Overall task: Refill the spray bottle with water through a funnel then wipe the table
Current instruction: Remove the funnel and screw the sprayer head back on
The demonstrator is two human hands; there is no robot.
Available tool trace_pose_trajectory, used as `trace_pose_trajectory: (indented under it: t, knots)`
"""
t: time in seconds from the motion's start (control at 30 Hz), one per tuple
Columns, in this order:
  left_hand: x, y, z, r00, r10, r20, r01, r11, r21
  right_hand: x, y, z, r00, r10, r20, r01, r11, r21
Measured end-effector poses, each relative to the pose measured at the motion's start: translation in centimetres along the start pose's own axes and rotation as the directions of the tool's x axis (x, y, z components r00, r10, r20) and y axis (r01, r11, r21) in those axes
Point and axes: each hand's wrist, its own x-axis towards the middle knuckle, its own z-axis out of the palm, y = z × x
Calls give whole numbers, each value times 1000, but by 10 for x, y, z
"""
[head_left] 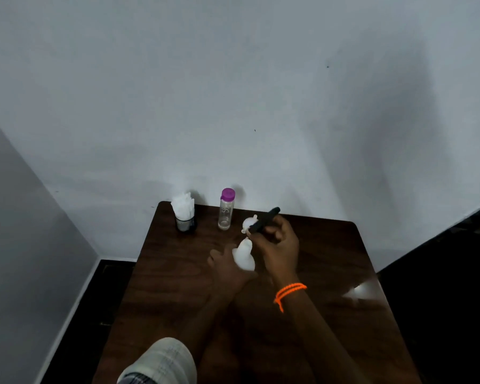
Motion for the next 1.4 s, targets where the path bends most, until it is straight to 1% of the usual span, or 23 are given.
trace_pose_trajectory:
  t: [0.1, 0.2, 0.23, 0.3, 0.4, 0.47, 0.5, 0.57, 0.6, 0.7, 0.77, 0.87, 0.97, 1.1, 1.17, 1.3, 1.4]
  knots:
    - [7, -5, -1, 998, 43, 53, -43, 999, -5, -6, 1, -19, 999, -9, 47, 6, 998, 62]
    - [5, -7, 5, 996, 85, 35, -85, 996, -20, -3, 9, -32, 995, -32, 99, 25, 997, 66]
    - [4, -4, 4, 994, 101, 32, -101, 995, -22, -1, 10, -35, 994, -27, 105, 22, 998, 56]
    - [3, -4, 7, 989, 124, 76, -121, 992, -36, 2, 11, -39, 990, -27, 138, 25, 1000, 19]
    - [2, -4, 8, 979, 180, 94, -180, 984, -11, 7, 13, -43, 971, -41, 236, 54, 997, -50]
    - [1, -3, 13, 978, 173, 112, -172, 985, -22, 10, 16, -44, 957, -48, 287, 80, 992, -101]
    - [2, -3, 17, 981, 148, 123, -146, 989, -28, 11, 18, -44, 951, -52, 305, 93, 988, -122]
    - [6, -2, 25, 990, 111, 92, -111, 994, -8, 13, 22, -44, 945, -68, 319, 122, 981, -153]
    - [6, -1, 25, 990, 116, 75, -116, 993, -5, 13, 23, -45, 943, -75, 325, 134, 978, -163]
    - [-2, 5, 13, 978, 174, 116, -171, 984, -42, 13, 22, -47, 934, -102, 343, 176, 965, -195]
    - [-3, 6, 11, 974, 200, 104, -194, 979, -59, 13, 22, -49, 927, -124, 355, 209, 955, -211]
    - [-8, 12, 8, 974, 207, 87, -203, 977, -61, 13, 27, -53, 926, -133, 354, 223, 948, -228]
    - [-12, 15, 7, 964, 240, 115, -238, 971, -27, 14, 33, -56, 933, -122, 339, 215, 944, -252]
    - [-14, 17, 8, 968, 225, 110, -220, 974, -58, 13, 36, -56, 932, -96, 349, 196, 945, -263]
    - [-17, 19, 5, 966, 230, 117, -228, 973, -36, 12, 39, -55, 938, -91, 335, 190, 942, -278]
    - [-17, 15, 7, 976, 199, 85, -190, 976, -105, 11, 41, -51, 959, -89, 270, 163, 949, -269]
    - [-20, 16, 6, 977, 201, 72, -192, 975, -111, 11, 42, -46, 984, -21, 179, 61, 973, -221]
